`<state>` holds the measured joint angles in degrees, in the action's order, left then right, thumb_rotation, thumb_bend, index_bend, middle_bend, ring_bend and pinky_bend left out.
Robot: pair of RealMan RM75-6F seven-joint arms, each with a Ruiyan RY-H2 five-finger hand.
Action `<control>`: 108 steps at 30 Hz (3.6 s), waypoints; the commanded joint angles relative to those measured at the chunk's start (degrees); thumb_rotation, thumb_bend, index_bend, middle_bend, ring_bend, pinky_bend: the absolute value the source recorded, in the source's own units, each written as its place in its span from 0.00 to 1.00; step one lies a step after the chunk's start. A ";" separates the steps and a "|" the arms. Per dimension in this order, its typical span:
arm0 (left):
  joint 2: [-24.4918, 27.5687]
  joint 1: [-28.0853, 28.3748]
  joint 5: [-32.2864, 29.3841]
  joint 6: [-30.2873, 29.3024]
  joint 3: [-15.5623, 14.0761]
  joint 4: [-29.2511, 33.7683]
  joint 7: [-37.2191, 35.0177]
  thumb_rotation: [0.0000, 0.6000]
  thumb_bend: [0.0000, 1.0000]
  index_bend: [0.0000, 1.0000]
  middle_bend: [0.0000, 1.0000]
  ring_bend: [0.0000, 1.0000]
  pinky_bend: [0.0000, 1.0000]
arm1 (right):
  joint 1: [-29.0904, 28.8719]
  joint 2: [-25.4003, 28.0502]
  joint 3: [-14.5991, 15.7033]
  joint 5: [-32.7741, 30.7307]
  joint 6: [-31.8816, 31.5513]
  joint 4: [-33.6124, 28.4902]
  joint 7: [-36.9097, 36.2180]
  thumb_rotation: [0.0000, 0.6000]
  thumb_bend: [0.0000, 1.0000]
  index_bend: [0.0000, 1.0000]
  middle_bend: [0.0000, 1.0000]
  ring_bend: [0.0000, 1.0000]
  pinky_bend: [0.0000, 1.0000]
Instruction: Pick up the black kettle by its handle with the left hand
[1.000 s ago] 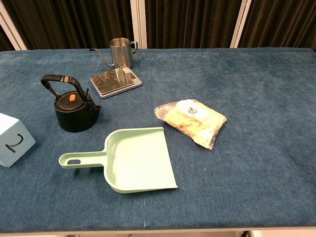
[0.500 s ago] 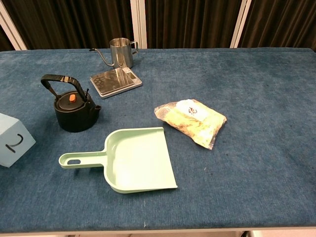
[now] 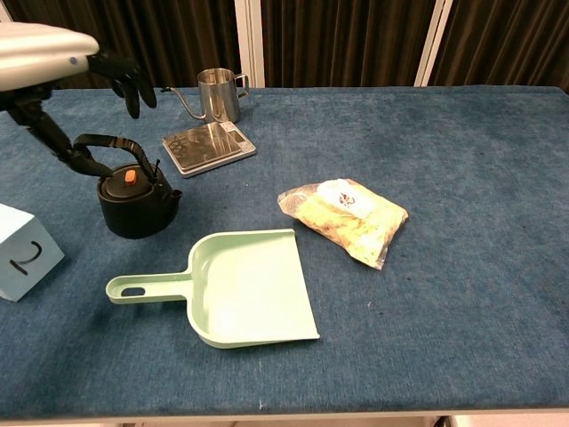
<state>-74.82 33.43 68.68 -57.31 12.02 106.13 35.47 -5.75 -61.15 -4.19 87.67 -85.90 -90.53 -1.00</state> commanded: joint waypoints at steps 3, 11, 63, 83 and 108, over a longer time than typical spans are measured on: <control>-3.06 3.73 -10.03 -1.89 -0.79 1.36 10.75 1.00 0.07 0.40 0.46 0.37 0.00 | -0.13 -0.25 0.04 -0.14 0.46 0.62 -0.53 1.00 0.04 0.00 0.00 0.00 0.00; -5.08 5.70 -14.78 -3.64 -2.27 -0.30 12.36 1.00 0.06 0.41 0.46 0.37 0.00 | -0.40 -0.62 0.04 -0.20 1.02 1.50 -1.15 1.00 0.04 0.00 0.00 0.00 0.00; -8.11 7.64 -17.29 0.29 -4.26 -8.89 -11.04 0.26 0.03 1.00 1.00 0.96 0.01 | 0.06 -0.65 0.02 -1.89 1.82 0.91 -1.59 1.00 0.04 0.00 0.00 0.00 0.00; -8.10 5.80 -18.60 -7.70 -1.48 -8.71 -10.23 0.27 0.25 1.00 1.00 1.00 0.21 | 0.59 -0.56 -0.10 -1.70 0.91 0.90 -2.10 1.00 0.04 0.00 0.00 0.00 0.00; -4.07 2.76 -16.24 -11.79 -0.32 -8.23 -11.52 0.83 0.45 1.00 1.00 1.00 0.47 | 1.71 -0.76 0.46 -0.33 -0.78 1.49 -3.08 1.00 0.04 0.00 0.00 0.00 0.00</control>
<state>-79.01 36.25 52.30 -69.04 11.81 97.89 23.82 -4.05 -61.91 -3.72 87.34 -86.68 -89.04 -4.08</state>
